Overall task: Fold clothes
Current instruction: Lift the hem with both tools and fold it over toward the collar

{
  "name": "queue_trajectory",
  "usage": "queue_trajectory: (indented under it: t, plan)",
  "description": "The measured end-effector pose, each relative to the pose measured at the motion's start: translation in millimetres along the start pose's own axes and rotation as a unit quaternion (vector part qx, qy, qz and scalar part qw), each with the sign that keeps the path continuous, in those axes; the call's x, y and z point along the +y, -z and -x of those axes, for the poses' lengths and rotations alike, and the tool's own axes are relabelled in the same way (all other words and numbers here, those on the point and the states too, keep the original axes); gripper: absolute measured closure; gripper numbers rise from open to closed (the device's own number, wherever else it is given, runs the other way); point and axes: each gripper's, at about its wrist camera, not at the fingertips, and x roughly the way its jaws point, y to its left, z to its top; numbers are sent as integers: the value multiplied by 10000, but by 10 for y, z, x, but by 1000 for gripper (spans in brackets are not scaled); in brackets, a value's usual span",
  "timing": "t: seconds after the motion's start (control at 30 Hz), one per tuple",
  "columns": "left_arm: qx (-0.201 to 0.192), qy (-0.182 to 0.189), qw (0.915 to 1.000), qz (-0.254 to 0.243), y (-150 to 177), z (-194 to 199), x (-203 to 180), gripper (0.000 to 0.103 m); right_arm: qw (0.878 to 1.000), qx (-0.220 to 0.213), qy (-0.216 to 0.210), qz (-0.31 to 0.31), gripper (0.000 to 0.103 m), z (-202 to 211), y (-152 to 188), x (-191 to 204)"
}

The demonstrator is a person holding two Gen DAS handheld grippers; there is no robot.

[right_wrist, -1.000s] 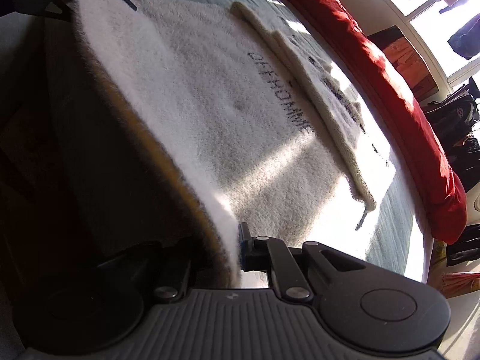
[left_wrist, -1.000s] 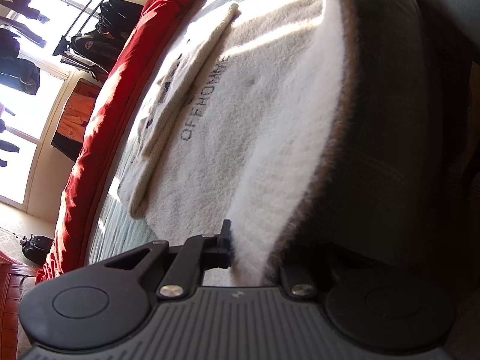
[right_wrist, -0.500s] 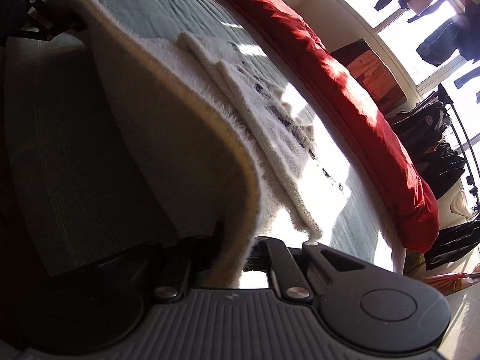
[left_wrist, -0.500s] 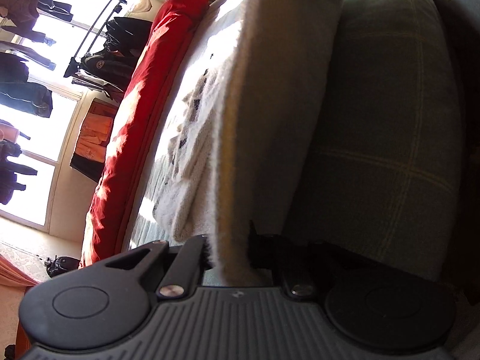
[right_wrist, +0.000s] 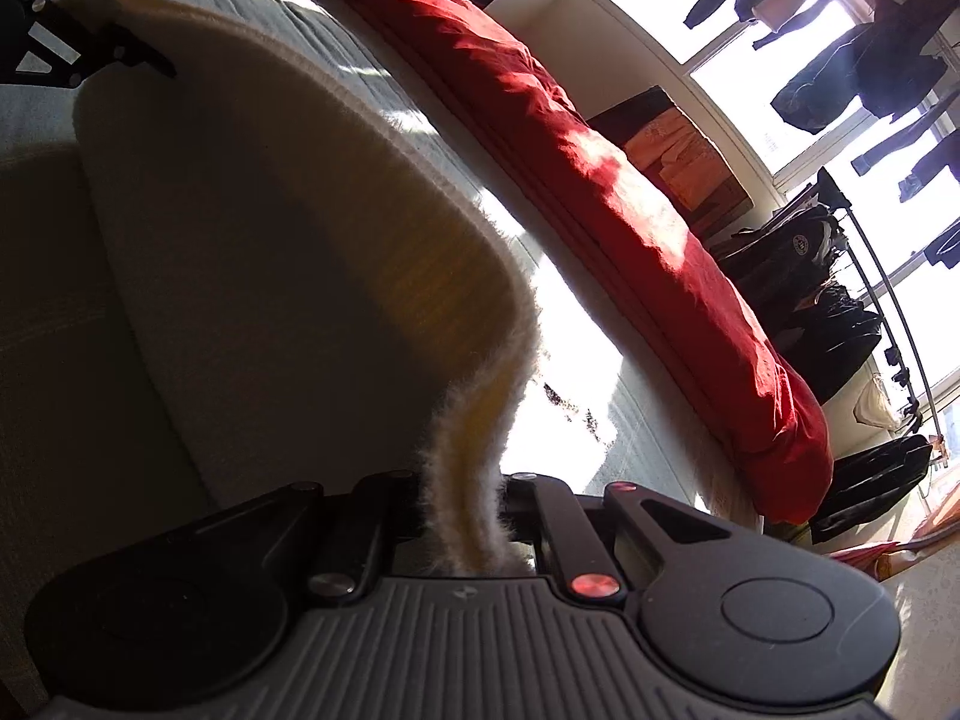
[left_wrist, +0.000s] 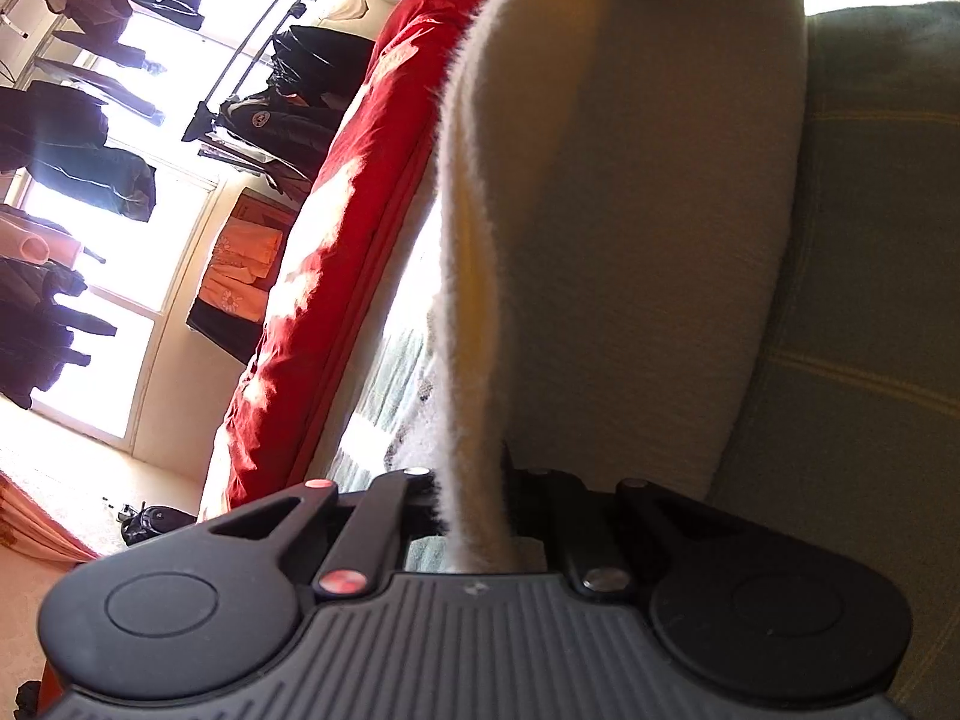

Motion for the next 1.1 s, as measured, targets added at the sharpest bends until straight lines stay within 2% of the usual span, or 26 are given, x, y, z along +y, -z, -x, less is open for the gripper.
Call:
queue_trajectory:
  t: [0.37, 0.57, 0.8, 1.1]
  plan:
    - [42, -151, 9998, 154, -267, -938, 438, 95, 9991, -17, 236, -347, 94, -864, -301, -531]
    - [120, -65, 9998, 149, -370, -1385, 497, 95, 9981, 62, 225, -566, 94, -1340, -346, -704]
    - [224, 131, 9988, 420, -321, -1814, 546, 94, 9981, 186, 109, -585, 94, -1801, -324, -741]
    - [391, 429, 9948, 836, -167, -2063, 389, 91, 9980, 245, -3, -576, 93, -2211, -286, -677]
